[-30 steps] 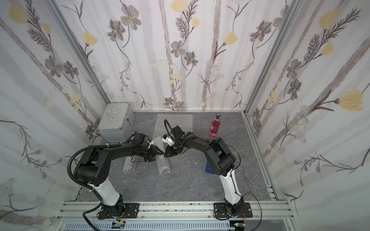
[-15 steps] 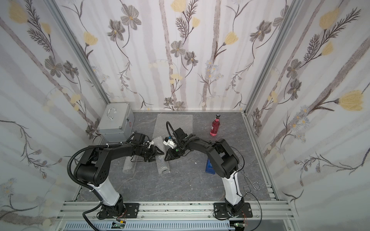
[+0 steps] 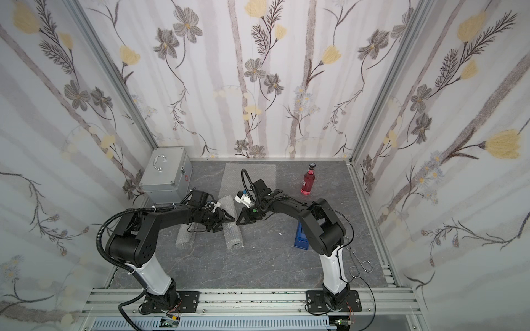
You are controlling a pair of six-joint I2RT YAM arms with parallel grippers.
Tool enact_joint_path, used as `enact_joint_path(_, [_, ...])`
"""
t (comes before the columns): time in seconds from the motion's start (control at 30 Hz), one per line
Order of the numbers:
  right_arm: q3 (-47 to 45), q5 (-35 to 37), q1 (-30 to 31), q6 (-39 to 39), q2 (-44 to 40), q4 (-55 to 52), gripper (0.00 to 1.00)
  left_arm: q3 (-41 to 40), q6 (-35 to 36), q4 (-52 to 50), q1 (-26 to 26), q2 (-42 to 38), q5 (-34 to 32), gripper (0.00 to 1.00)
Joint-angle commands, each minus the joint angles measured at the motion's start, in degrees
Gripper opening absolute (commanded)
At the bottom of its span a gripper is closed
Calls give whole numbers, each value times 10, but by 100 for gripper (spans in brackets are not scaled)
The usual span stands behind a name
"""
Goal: Wrap wine bottles in bubble wrap
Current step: Stick the tape on the bubble wrap, then move the bubble wrap to the center of the board.
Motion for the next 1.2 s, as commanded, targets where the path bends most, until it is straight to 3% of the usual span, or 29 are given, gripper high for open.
enact_joint_path(0.0, [10, -12, 7, 7, 11, 17, 5, -5, 1, -50, -2, 6, -74, 44])
enact_joint_path(0.27, [32, 1, 29, 13, 39, 5, 6, -4, 2, -50, -3, 5, -74, 44])
enact_joint_path(0.43, [30, 10, 27, 19, 23, 7, 14, 4, 16, -60, -10, 6, -80, 44])
enact_joint_path(0.57, [10, 22, 14, 28, -29, 13, 24, 44, 75, -118, -27, 5, -115, 43])
enact_joint_path(0.73, [-90, 83, -35, 70, -142, 57, 31, 128, 202, -246, -51, 15, -202, 44])
enact_joint_path(0.9, [-159, 206, -58, 93, -237, 51, 33, 153, 288, -313, -56, 5, -275, 44])
enact_joint_path(1.17, [-215, 287, -68, 123, -300, 74, 40, 143, 320, -321, -36, -11, -356, 46])
